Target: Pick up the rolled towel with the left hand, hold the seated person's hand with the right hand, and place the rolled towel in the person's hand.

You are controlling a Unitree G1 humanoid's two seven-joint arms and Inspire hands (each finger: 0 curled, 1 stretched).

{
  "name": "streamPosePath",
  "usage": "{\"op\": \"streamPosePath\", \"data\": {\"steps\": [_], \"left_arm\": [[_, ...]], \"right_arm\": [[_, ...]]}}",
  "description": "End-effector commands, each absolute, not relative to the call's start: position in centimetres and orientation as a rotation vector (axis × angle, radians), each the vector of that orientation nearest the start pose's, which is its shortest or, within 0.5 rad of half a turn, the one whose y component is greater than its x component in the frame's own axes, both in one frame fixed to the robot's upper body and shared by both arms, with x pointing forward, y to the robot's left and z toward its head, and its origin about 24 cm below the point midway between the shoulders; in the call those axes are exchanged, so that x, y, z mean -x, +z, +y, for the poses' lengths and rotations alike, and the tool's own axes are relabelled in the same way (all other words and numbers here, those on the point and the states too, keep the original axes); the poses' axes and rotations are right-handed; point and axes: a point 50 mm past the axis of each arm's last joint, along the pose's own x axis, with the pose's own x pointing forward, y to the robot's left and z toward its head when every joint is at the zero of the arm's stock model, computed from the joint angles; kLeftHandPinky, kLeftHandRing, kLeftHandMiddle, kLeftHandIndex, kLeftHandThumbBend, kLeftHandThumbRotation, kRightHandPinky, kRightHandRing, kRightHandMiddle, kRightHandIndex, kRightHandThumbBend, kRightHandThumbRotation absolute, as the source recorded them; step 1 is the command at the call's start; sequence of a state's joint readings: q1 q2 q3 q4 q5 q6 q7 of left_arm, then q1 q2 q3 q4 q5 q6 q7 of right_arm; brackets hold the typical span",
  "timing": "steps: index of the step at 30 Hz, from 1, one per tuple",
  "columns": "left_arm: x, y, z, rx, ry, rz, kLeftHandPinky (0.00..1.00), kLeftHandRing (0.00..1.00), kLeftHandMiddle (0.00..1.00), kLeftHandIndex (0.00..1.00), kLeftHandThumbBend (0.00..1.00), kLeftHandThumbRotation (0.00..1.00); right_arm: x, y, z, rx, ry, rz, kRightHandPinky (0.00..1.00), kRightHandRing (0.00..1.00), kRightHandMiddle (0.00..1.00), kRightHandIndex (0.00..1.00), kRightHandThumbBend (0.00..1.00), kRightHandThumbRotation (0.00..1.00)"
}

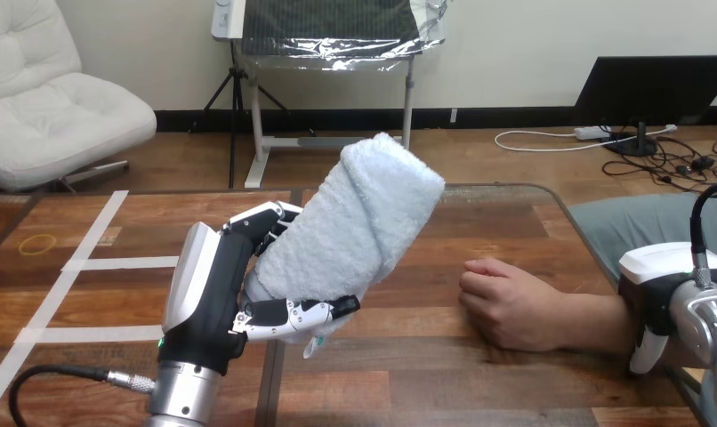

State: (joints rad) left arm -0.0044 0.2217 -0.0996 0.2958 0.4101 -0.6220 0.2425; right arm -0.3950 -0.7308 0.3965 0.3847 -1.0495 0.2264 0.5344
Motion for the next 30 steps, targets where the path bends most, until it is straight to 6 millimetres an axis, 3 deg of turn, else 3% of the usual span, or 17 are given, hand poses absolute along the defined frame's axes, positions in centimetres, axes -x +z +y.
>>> {"op": "streamPosePath", "data": {"steps": [1, 12, 30], "left_arm": [[-25.26, 4.93, 16.08, -0.538, -0.065, -0.45, 0.35, 0.38, 0.46, 0.54, 0.54, 0.0], [-25.53, 4.74, 16.19, -0.552, -0.071, -0.444, 0.34, 0.38, 0.46, 0.54, 0.54, 0.0], [-25.79, 4.47, 16.29, -0.562, -0.072, -0.429, 0.33, 0.37, 0.46, 0.54, 0.55, 0.0]], "right_arm": [[-30.92, 5.1, -25.95, 1.783, 0.398, 0.624, 0.2, 0.3, 0.45, 0.69, 0.65, 0.15], [-30.57, 5.14, -26.07, 1.726, 0.345, 0.53, 0.18, 0.29, 0.41, 0.49, 0.66, 0.02], [-30.27, 5.39, -26.43, 1.698, 0.303, 0.497, 0.16, 0.27, 0.39, 0.44, 0.63, 0.0]]}}
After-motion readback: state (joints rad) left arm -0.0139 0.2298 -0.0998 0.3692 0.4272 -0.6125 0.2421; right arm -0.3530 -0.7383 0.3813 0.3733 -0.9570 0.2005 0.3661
